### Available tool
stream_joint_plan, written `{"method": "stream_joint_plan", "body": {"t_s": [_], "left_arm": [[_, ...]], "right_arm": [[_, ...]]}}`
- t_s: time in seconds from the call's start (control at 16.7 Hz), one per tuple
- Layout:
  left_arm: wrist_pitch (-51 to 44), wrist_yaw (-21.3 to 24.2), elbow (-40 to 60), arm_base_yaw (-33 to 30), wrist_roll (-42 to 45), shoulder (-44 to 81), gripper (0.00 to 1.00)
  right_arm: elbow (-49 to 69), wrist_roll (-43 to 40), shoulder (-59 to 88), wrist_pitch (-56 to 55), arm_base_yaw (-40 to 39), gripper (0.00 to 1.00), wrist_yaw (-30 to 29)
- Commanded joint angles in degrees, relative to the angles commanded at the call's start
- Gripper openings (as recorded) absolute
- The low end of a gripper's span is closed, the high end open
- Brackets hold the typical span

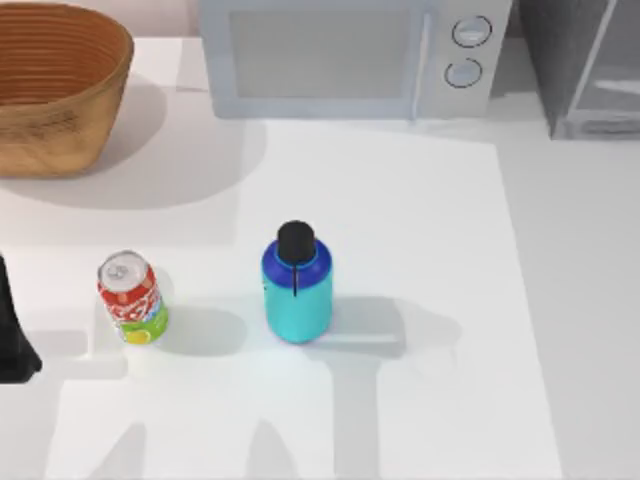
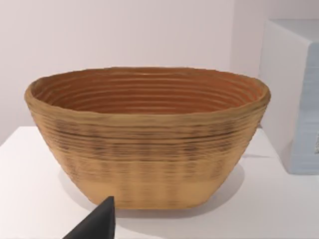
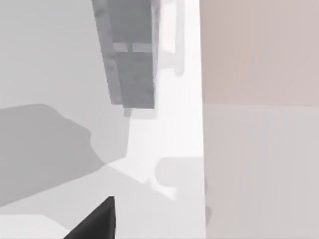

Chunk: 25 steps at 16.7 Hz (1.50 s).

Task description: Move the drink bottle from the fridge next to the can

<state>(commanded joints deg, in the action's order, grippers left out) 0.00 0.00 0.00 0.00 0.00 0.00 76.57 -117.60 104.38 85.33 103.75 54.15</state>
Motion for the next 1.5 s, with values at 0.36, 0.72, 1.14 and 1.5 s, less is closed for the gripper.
{"method": "stream_joint_plan", "body": {"t_s": [0.36,0.72,1.14,1.5], "left_arm": [[0.00,0.00,0.00,0.00,0.00,0.00,1.00],[0.00,0.00,0.00,0.00,0.00,0.00,1.00],[0.00,0.00,0.00,0.00,0.00,0.00,1.00],[0.00,0.00,0.00,0.00,0.00,0.00,1.00]], "right_arm": [[-0.24,3.67,0.05,-3.35,-2.65,1.00,-0.34],[-0.56,26.54,0.67,-22.35,-16.46,1.00,-3.15],[-1.45,64.59,0.91,-52.37,-38.18,1.00,-8.06],[-2.02,80.36,0.64,-67.42,-50.01,1.00,-10.50]]}}
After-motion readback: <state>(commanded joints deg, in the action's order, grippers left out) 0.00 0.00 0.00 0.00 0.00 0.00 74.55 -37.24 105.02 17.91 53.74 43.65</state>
